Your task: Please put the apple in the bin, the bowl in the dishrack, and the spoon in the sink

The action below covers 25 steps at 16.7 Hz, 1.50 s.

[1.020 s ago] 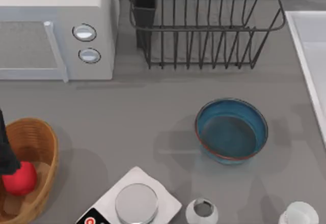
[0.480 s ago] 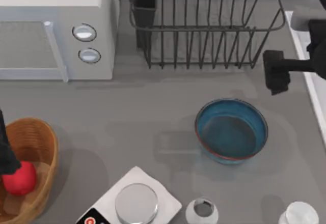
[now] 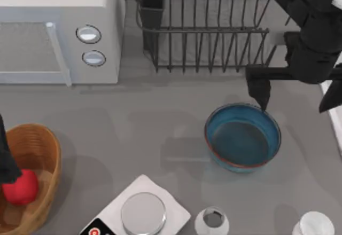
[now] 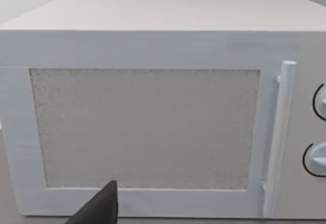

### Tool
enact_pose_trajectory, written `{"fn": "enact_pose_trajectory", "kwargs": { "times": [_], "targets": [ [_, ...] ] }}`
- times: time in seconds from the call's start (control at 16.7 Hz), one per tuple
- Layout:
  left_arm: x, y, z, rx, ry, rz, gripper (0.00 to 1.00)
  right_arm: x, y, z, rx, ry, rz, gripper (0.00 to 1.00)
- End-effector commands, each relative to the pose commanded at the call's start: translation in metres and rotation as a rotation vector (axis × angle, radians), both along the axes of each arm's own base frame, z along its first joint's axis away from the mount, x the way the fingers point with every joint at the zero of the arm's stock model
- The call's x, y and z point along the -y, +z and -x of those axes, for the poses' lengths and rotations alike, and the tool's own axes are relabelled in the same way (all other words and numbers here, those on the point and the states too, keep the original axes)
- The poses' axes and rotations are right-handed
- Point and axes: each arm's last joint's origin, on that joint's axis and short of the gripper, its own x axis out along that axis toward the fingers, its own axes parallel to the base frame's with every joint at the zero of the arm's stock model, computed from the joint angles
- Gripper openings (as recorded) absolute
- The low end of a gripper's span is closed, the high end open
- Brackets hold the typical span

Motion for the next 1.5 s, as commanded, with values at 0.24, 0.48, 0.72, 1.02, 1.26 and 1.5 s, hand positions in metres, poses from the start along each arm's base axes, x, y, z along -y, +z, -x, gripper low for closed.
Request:
{"fn": "enact_pose_trajectory", "kwargs": {
  "times": [0.24,0.48,0.72,1.02,1.26,1.5],
  "targets": [
    [0.0,0.0,0.0,0.0,0.0,0.0,1.0,0.002,0.0,0.0,0.002,-0.004,-0.001,1.0],
    [0.0,0.0,0.0,0.0,0.0,0.0,1.0,0.001,-0.021,-0.002,-0.004,0.0,0.002,1.0],
    [0.0,0.0,0.0,0.0,0.0,0.0,1.0,-0.001,-0.071,-0.004,0.009,0.0,-0.004,1.0],
    [0.0,0.0,0.0,0.0,0.0,0.0,1.0,0.0,-0.1,0.0,0.0,0.0,0.0,1.0],
    [0.0,0.0,0.0,0.0,0.0,0.0,1.0,0.0,-0.1,0.0,0.0,0.0,0.0,0.85],
    [0.0,0.0,0.0,0.0,0.0,0.0,1.0,0.0,-0.1,0.0,0.0,0.0,0.0,0.55]
  ]
}}
